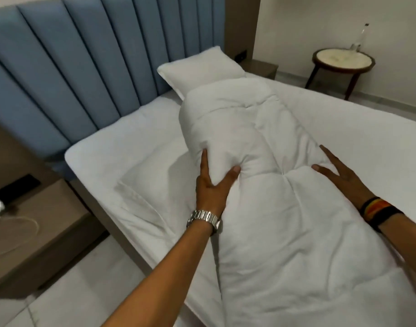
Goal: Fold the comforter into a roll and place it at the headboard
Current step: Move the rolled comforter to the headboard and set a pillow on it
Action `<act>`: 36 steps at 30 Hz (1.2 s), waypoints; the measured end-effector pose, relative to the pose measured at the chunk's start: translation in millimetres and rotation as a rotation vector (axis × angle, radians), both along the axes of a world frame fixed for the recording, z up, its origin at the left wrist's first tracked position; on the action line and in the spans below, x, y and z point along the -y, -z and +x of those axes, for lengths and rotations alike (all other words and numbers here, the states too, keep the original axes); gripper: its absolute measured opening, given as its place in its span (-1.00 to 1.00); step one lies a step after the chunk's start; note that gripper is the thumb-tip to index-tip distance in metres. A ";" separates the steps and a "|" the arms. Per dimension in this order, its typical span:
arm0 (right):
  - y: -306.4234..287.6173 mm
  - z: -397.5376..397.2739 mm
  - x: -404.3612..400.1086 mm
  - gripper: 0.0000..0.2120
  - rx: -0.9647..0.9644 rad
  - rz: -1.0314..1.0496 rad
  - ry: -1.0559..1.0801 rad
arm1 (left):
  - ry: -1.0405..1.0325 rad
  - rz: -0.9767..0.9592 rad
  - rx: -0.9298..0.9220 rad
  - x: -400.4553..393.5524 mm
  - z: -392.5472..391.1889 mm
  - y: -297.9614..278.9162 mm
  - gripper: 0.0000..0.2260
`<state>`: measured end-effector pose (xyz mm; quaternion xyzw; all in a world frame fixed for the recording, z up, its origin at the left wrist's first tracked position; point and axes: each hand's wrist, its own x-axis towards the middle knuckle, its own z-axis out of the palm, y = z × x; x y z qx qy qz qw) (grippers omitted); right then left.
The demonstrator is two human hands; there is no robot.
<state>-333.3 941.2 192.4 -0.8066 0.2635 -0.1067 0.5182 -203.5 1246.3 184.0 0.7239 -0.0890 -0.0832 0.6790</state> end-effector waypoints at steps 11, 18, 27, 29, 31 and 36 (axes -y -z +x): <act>-35.2 230.1 -173.4 -0.34 0.249 0.080 0.212 | 0.247 0.261 0.123 -121.4 301.1 -103.3 -0.10; -27.1 402.3 -264.1 -0.26 0.362 0.268 0.258 | 0.355 0.365 0.143 -172.9 496.8 -124.8 -0.10; 49.5 674.5 -355.9 -0.15 0.397 0.387 0.527 | 0.548 0.471 0.140 -202.0 812.3 -80.0 -0.21; 83.5 718.6 -376.3 -0.14 0.291 0.412 0.549 | 0.553 0.509 0.130 -209.8 861.5 -49.0 -0.22; 127.5 751.4 -390.4 -0.15 0.056 0.454 0.516 | 0.578 0.567 0.123 -219.4 895.9 1.1 -0.25; 185.9 819.3 -423.6 -0.20 -0.288 0.178 0.503 | 0.650 1.176 0.446 -289.7 874.6 184.9 -0.35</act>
